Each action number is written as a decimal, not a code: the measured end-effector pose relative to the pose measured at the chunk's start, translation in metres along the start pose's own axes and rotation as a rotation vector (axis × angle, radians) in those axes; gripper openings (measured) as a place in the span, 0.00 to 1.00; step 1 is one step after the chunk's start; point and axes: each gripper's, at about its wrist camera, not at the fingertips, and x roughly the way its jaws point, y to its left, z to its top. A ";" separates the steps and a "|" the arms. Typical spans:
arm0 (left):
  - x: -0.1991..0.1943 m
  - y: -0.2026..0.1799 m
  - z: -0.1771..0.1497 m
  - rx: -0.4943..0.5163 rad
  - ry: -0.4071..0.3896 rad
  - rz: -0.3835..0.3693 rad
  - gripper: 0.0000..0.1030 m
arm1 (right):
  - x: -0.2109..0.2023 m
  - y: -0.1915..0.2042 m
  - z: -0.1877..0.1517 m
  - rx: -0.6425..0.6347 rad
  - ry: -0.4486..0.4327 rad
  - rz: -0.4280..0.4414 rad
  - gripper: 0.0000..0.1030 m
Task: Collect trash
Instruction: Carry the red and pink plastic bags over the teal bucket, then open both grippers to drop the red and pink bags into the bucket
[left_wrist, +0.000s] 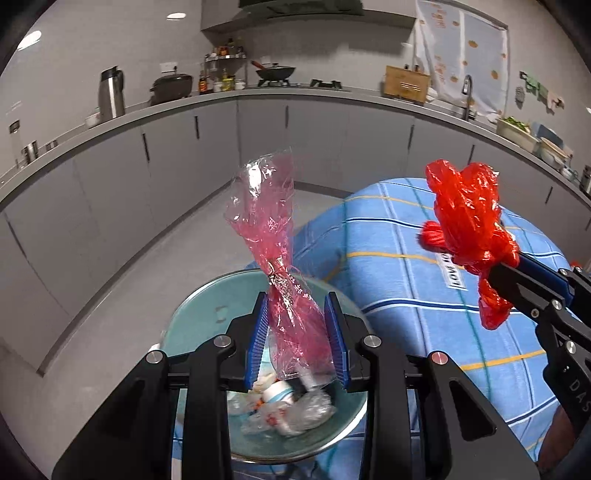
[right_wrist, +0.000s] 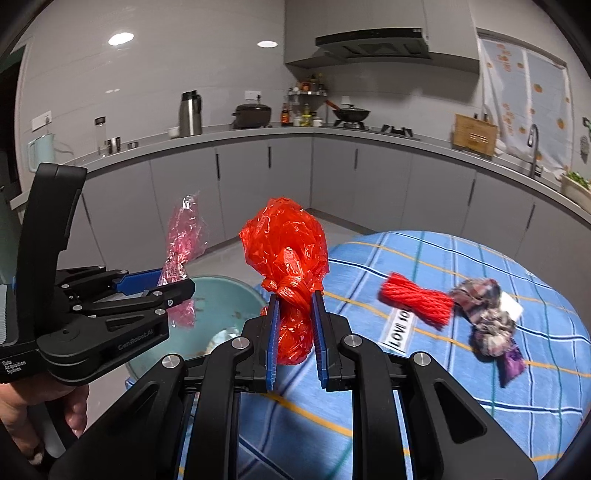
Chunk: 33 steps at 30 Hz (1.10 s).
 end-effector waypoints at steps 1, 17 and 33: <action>0.000 0.004 0.000 -0.003 0.000 0.006 0.31 | 0.002 0.004 0.002 -0.008 0.000 0.011 0.17; 0.014 0.047 -0.012 -0.068 0.038 0.076 0.32 | 0.050 0.050 -0.001 -0.089 0.063 0.115 0.18; 0.022 0.059 -0.017 -0.096 0.046 0.122 0.56 | 0.070 0.049 -0.015 -0.079 0.085 0.135 0.42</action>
